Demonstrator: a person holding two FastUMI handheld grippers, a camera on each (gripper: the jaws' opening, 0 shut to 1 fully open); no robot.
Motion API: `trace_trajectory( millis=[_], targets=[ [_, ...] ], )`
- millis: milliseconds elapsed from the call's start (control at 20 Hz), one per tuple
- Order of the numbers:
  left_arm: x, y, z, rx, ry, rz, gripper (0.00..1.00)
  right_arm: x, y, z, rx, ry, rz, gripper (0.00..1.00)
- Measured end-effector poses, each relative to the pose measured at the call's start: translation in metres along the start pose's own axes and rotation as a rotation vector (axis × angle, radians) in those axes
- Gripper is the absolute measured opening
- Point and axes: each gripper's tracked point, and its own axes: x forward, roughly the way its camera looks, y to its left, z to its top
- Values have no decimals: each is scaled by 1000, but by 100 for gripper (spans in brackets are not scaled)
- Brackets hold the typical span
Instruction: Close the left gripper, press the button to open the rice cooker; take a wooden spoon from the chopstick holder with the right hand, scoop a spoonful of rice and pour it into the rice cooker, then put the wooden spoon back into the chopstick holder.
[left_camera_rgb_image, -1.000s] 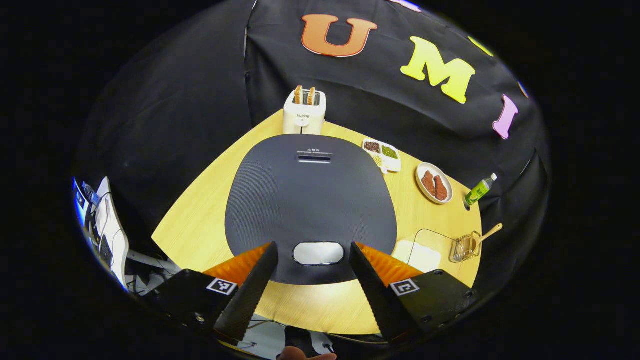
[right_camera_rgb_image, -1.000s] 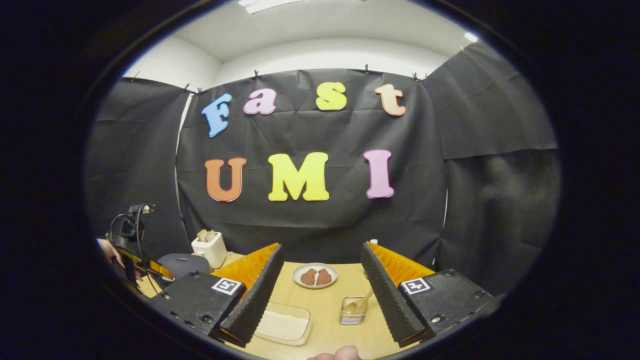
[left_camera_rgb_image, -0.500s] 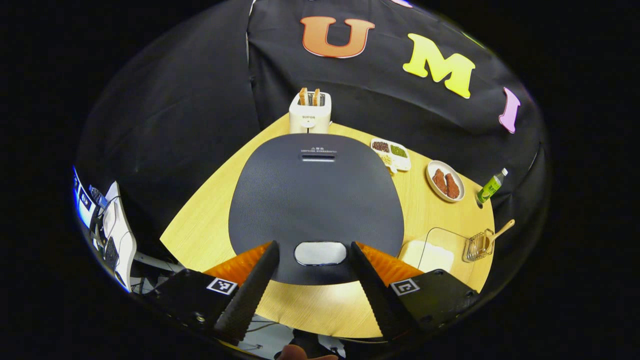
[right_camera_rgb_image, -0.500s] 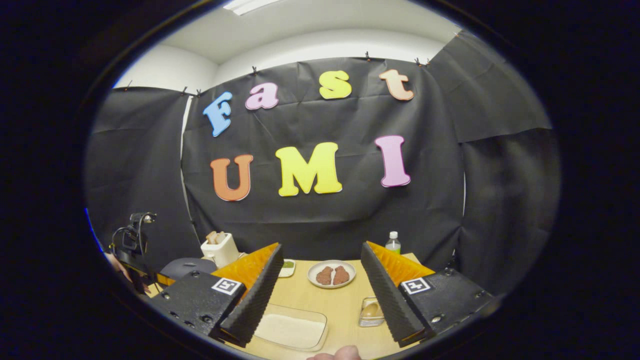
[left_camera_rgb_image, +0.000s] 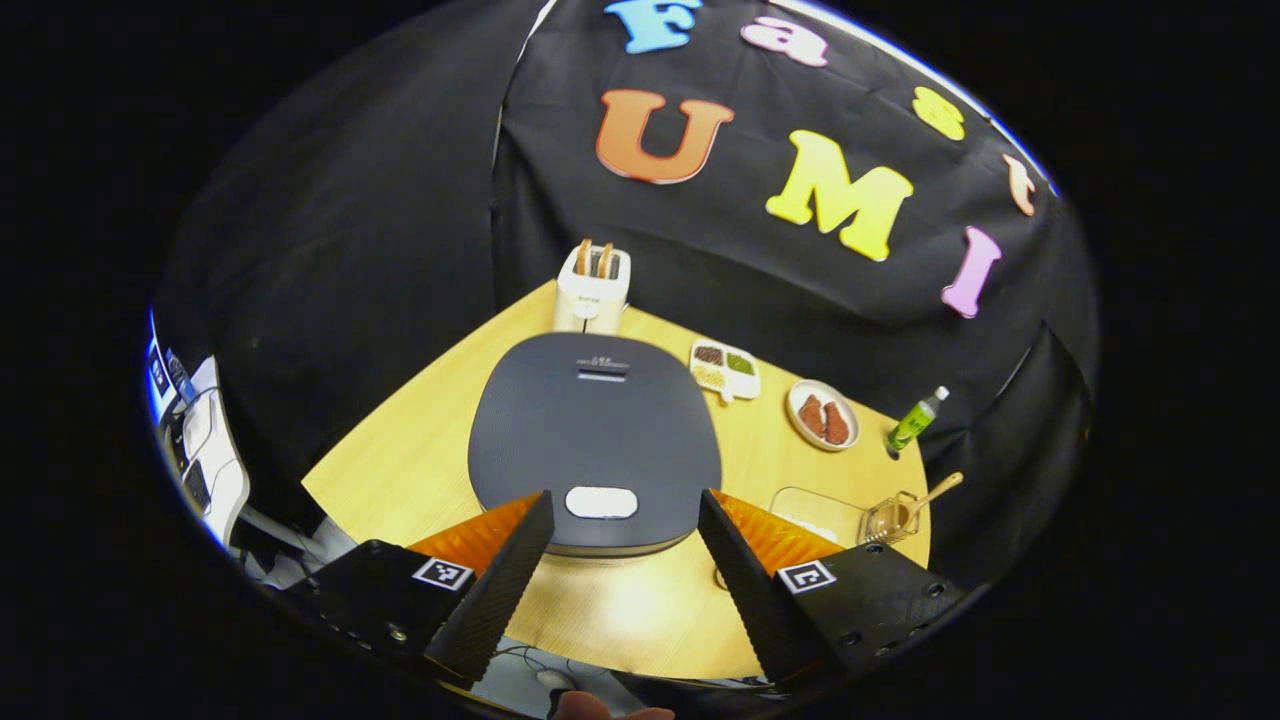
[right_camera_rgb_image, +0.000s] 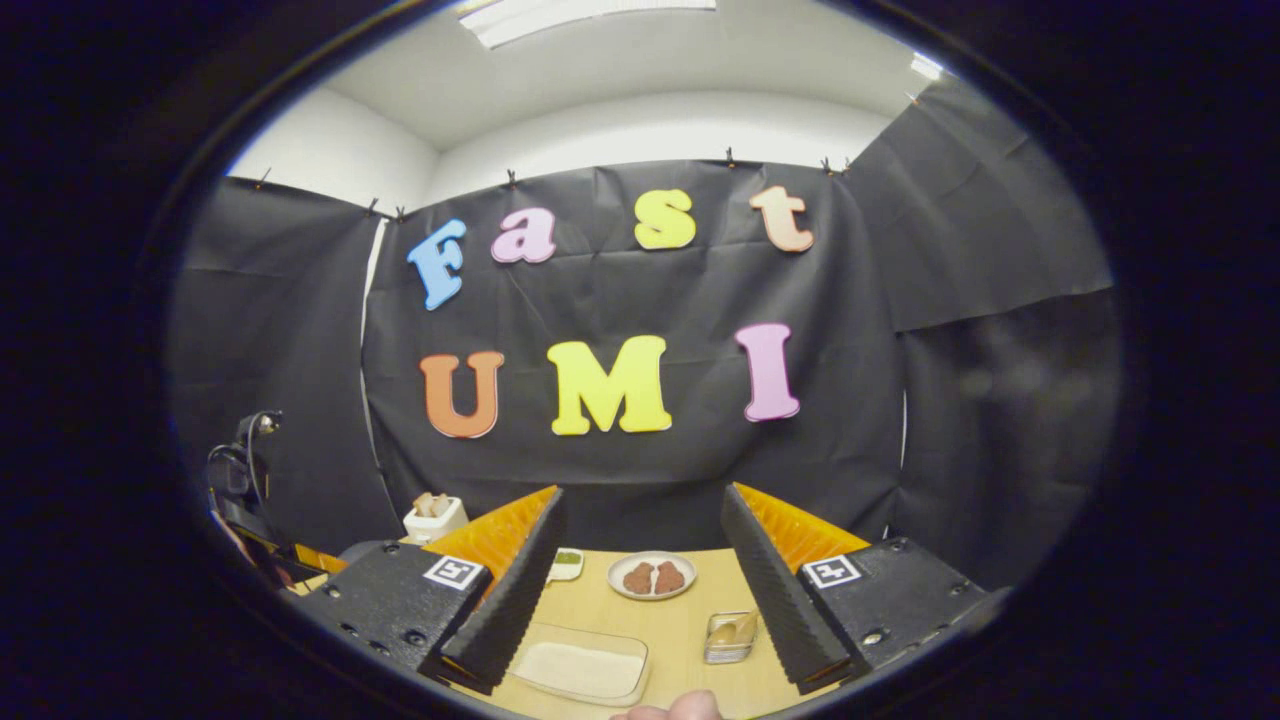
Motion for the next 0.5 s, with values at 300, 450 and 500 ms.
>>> trace_trajectory(
  millis=[300, 450, 500],
  targets=[
    [-119, -43, 17, 116, -233, -147, 95, -89, 9, 38, -2, -58, -58, 100],
    [-180, -70, 17, 156, -337, -225, 95, -130, 10, 48, -24, -71, -83, 100],
    [-199, -79, 16, 157, -368, -251, 95, -142, 13, 47, -28, -66, -85, 100]
  ],
)
